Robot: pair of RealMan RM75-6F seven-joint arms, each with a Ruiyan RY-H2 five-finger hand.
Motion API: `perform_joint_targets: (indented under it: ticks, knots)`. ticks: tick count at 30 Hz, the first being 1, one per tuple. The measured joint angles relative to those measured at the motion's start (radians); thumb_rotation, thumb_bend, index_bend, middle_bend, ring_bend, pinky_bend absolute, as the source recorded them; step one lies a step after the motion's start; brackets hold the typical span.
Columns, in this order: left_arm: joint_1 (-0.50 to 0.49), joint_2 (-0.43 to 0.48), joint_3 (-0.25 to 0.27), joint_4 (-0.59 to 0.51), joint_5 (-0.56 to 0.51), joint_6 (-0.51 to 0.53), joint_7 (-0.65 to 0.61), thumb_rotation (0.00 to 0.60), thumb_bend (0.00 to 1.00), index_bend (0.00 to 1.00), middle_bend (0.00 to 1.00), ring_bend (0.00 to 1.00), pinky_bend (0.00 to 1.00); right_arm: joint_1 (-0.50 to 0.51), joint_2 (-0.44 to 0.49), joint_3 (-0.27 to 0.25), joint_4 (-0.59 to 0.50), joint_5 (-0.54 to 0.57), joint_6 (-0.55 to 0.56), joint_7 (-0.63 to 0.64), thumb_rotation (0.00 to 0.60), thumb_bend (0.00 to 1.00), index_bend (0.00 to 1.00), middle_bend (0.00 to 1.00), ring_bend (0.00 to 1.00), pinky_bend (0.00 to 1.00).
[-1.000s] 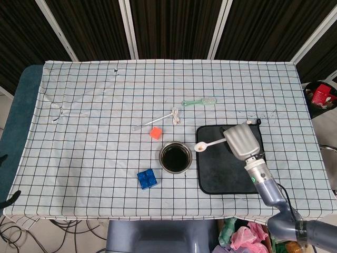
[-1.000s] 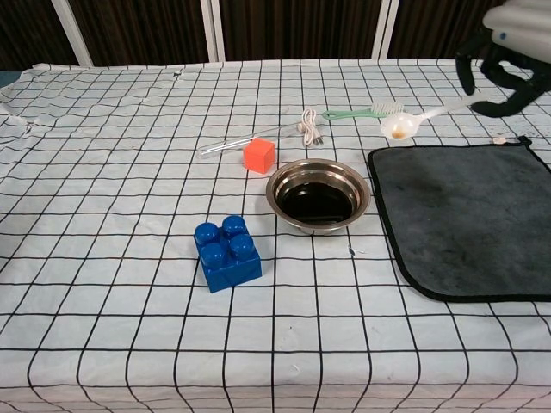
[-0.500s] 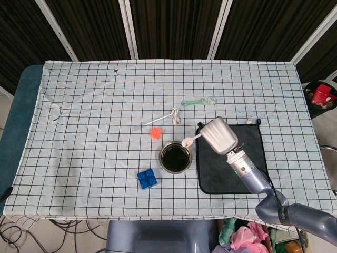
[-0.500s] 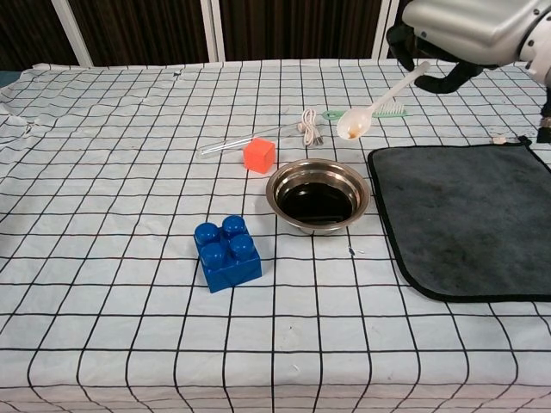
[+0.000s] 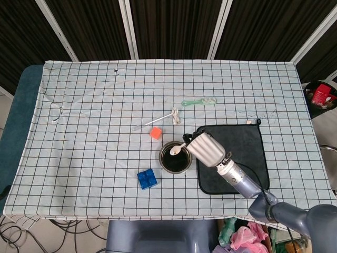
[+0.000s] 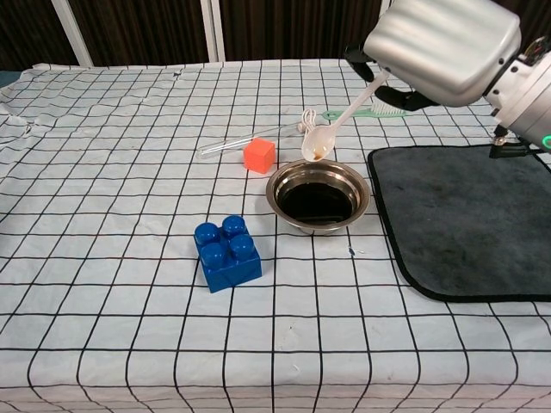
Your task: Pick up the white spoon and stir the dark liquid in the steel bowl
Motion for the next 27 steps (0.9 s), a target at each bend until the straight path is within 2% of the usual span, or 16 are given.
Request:
perform_joint_targets:
  ticks: [14,27]
  knots:
    - [-0.006,-0.003,-0.008,0.003,-0.015,-0.014,0.002,0.600,0.20,0.09,0.01,0.00,0.00,-0.017,-0.175,-0.019,0.211,-0.018,0.062,0.034,0.600,0.37,0.67,0.87,0.98,1.00]
    - [-0.002,-0.002,-0.014,0.003,-0.020,-0.007,-0.001,0.600,0.20,0.09,0.01,0.00,0.00,-0.027,-0.252,-0.042,0.355,-0.021,0.092,0.099,0.600,0.37,0.68,0.87,0.98,1.00]
